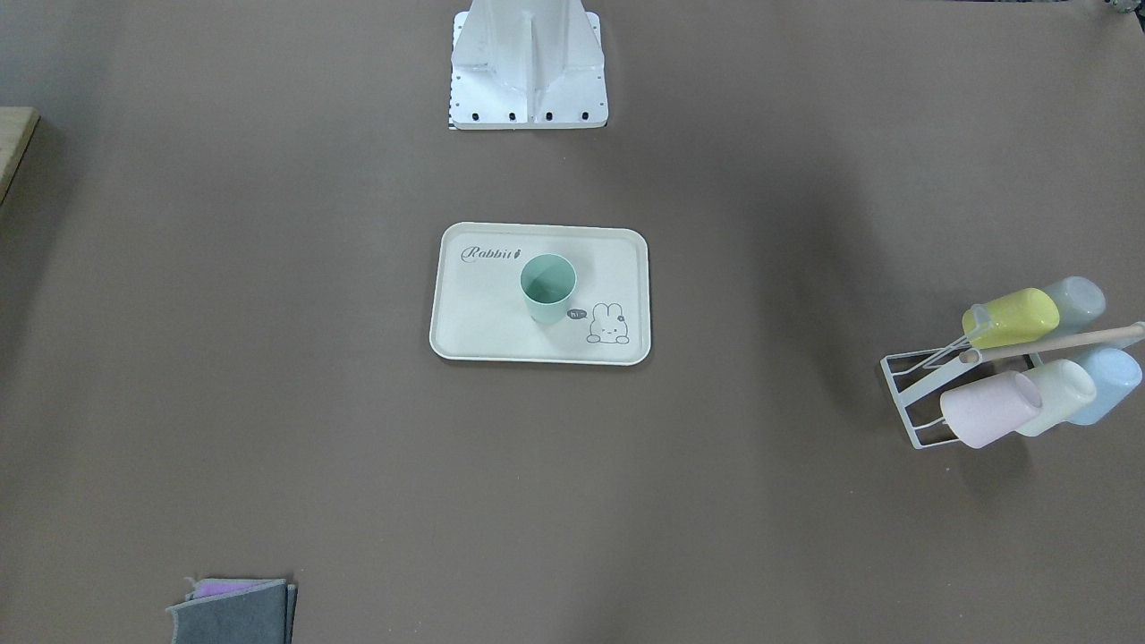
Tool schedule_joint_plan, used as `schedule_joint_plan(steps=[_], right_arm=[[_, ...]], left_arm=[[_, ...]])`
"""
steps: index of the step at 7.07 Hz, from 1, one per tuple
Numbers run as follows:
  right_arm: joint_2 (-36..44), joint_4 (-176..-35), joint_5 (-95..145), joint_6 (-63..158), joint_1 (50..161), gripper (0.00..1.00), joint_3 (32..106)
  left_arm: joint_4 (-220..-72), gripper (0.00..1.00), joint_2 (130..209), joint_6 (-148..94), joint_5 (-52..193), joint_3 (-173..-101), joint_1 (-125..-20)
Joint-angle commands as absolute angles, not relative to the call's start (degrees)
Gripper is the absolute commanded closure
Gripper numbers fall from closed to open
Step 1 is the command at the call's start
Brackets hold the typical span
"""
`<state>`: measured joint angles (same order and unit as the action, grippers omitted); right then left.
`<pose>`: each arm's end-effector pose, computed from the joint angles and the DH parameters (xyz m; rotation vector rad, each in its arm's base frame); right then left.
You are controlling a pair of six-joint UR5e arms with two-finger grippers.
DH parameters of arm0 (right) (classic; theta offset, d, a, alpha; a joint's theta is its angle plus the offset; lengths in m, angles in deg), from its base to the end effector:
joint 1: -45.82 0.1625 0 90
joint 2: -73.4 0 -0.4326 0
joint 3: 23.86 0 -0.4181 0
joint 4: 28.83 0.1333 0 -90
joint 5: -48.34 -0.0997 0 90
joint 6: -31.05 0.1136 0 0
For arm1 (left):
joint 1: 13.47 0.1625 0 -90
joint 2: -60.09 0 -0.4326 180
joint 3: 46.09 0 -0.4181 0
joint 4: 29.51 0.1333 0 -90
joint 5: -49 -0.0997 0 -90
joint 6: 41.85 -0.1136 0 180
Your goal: Pick up and place green cup on tray
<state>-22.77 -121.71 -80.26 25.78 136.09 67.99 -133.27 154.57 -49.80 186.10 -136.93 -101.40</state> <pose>0.0646 -0.4579 0.7247 -0.0882 -0.6778 -0.0415 -0.0295 -0.5710 0.5955 0.3565 0.7997 0.3004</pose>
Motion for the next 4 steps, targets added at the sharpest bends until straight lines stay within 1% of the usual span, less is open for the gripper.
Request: schedule_joint_plan(steps=[1, 4], right_arm=[[-22.8, -121.6, -80.8, 25.7, 136.0, 0.00, 68.1], [-22.8, -121.6, -81.3, 25.7, 136.1, 0.00, 67.9]], left_arm=[[-132.1, 0.01, 149.4, -50.5, 186.0, -135.7, -103.5], [-125.4, 0.01, 144.7, -50.9, 185.8, -137.3, -103.6]])
